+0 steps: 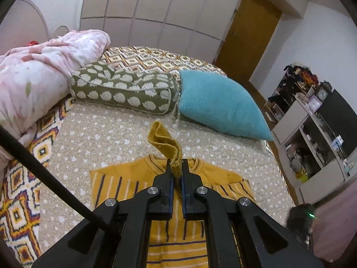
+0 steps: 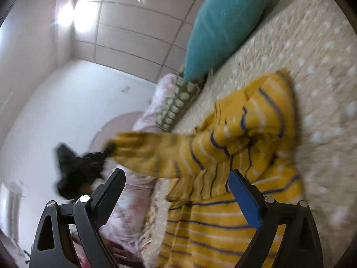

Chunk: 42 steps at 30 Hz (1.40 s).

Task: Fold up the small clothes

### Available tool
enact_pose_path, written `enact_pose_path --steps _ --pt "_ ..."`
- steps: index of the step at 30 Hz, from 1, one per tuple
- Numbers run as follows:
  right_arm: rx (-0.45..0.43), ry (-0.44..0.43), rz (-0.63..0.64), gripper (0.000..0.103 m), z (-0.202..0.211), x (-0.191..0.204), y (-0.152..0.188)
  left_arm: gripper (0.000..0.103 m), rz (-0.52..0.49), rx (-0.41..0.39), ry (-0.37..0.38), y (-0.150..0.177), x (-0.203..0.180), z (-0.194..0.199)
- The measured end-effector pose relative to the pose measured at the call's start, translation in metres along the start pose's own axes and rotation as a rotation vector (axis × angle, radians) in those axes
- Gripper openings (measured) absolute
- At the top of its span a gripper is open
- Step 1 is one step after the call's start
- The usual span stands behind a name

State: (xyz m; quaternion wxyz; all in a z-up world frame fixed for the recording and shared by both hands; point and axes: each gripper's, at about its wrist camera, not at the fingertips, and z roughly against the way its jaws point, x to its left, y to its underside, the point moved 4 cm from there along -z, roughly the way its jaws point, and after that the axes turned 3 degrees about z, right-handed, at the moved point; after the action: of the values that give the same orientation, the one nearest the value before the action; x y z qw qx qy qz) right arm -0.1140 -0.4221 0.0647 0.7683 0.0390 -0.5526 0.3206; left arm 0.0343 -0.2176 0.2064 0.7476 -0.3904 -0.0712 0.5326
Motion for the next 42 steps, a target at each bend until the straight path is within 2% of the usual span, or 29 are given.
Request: enact_pose_path --steps 3,5,7,8,12,15,18,22,25,27,29,31,33,35,36,38,39,41,42 --pt "-0.067 0.036 -0.072 0.097 -0.037 -0.025 -0.014 0.005 -0.009 0.009 -0.035 0.004 0.008 -0.001" --pt "-0.095 0.091 -0.162 0.095 -0.039 -0.048 -0.026 0.005 -0.006 0.027 -0.046 0.010 0.019 -0.007" --pt "-0.174 0.029 -0.194 0.095 -0.014 -0.049 -0.029 0.005 0.012 0.053 -0.062 0.022 0.035 -0.020" --pt "-0.207 0.028 -0.179 0.095 0.003 -0.045 -0.029 0.005 0.024 0.068 -0.074 0.028 0.043 -0.028" --pt "-0.357 0.117 -0.101 0.097 0.078 -0.036 -0.029 0.005 0.069 0.179 -0.084 0.071 0.075 -0.070" --pt "-0.323 0.155 -0.120 0.097 0.104 -0.042 -0.029 0.005 0.102 0.246 -0.091 0.096 0.089 -0.088" --pt "-0.215 0.125 -0.091 0.097 0.091 -0.035 -0.023 0.005 0.126 0.229 -0.079 0.097 0.095 -0.080" --pt "-0.064 0.007 -0.053 0.097 0.044 -0.019 -0.006 0.005 0.123 0.166 -0.059 0.076 0.090 -0.057" --pt "-0.026 0.038 -0.040 0.097 -0.001 -0.024 -0.008 0.005 0.111 0.133 -0.061 0.061 0.084 -0.046" --pt "-0.044 0.074 -0.077 0.096 -0.022 -0.042 -0.019 0.005 0.099 0.133 -0.080 0.060 0.082 -0.047" --pt "-0.081 0.127 -0.112 0.090 -0.025 -0.057 -0.030 0.005 0.092 0.152 -0.089 0.064 0.084 -0.054" --pt "-0.142 0.067 -0.124 0.089 -0.006 -0.056 -0.037 0.005 0.096 0.190 -0.100 0.075 0.091 -0.067" --pt "-0.245 0.027 -0.077 0.089 0.034 -0.047 -0.042 0.006 0.120 0.232 -0.089 0.088 0.100 -0.082" --pt "-0.300 -0.009 -0.080 0.089 0.064 -0.043 -0.040 0.006 0.130 0.272 -0.077 0.103 0.103 -0.095" --pt "-0.292 -0.010 -0.095 0.089 0.075 -0.045 -0.038 0.006 0.113 0.283 -0.090 0.109 0.103 -0.100" --pt "-0.275 0.097 -0.071 0.089 0.088 -0.049 -0.031 0.006 0.073 0.298 -0.109 0.119 0.103 -0.104" --pt "-0.263 0.141 -0.044 0.089 0.096 -0.049 -0.029 0.011 0.067 0.294 -0.109 0.121 0.104 -0.102" --pt "-0.237 0.165 -0.032 0.090 0.109 -0.049 -0.028 0.025 0.074 0.277 -0.083 0.119 0.107 -0.096" --pt "-0.225 0.167 -0.026 0.090 0.113 -0.049 -0.028 0.042 0.095 0.255 -0.068 0.114 0.111 -0.089"
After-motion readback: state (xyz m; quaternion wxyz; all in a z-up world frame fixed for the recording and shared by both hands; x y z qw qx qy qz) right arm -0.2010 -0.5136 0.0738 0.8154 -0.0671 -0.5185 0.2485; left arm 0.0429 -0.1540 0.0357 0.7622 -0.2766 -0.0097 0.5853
